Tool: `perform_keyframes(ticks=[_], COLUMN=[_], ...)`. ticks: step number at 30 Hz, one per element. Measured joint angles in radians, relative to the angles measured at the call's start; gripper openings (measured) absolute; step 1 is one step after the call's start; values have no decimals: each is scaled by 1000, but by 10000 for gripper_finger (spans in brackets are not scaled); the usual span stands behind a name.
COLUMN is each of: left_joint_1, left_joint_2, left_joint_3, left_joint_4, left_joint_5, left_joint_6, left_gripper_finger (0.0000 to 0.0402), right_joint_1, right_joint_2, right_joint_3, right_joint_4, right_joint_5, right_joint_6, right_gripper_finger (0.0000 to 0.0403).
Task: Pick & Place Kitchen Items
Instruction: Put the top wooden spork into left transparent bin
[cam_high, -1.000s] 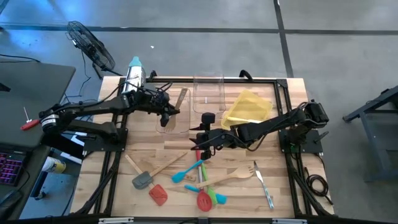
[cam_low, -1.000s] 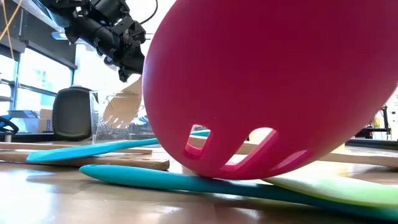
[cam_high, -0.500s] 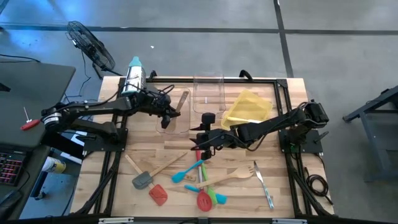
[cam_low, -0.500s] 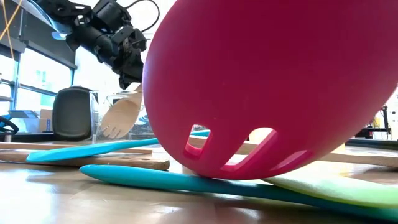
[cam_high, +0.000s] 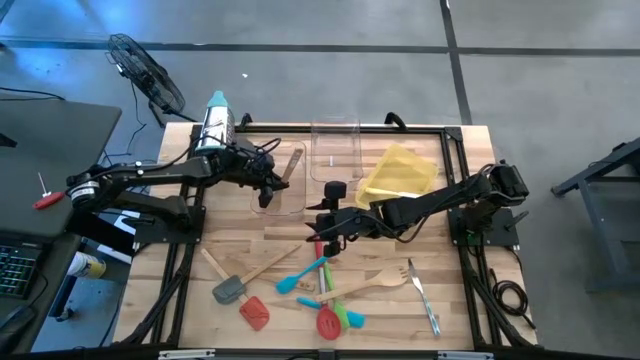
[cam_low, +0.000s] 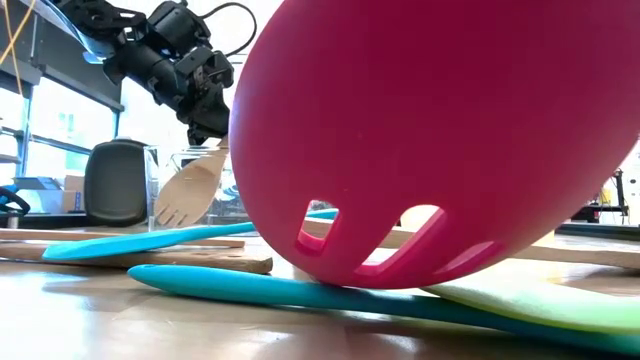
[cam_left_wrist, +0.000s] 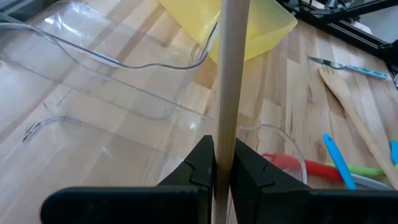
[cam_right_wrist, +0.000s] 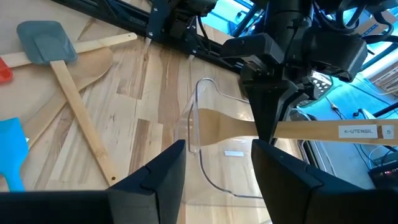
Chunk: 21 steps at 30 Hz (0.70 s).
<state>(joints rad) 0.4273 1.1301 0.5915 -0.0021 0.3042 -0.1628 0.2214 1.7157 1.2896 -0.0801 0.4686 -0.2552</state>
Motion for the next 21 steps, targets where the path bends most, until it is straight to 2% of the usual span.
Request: perform_keyframes(ticks=[16,21], left_joint_1=[-2,-2], left_joint_2=[68,81], left_joint_3=[3,0], left_joint_4=[18,-1], left_joint_5=[0,-4], left_joint_6=[-8,-6], left_gripper_finger=[21,50], right_joint_1=[-1,-1], right_joint_2=[0,0], right_joint_3=[0,0], right_joint_4=[-30,-30], right_joint_5=[-4,-4], right_joint_6=[26,26], right_gripper_finger=[176,176])
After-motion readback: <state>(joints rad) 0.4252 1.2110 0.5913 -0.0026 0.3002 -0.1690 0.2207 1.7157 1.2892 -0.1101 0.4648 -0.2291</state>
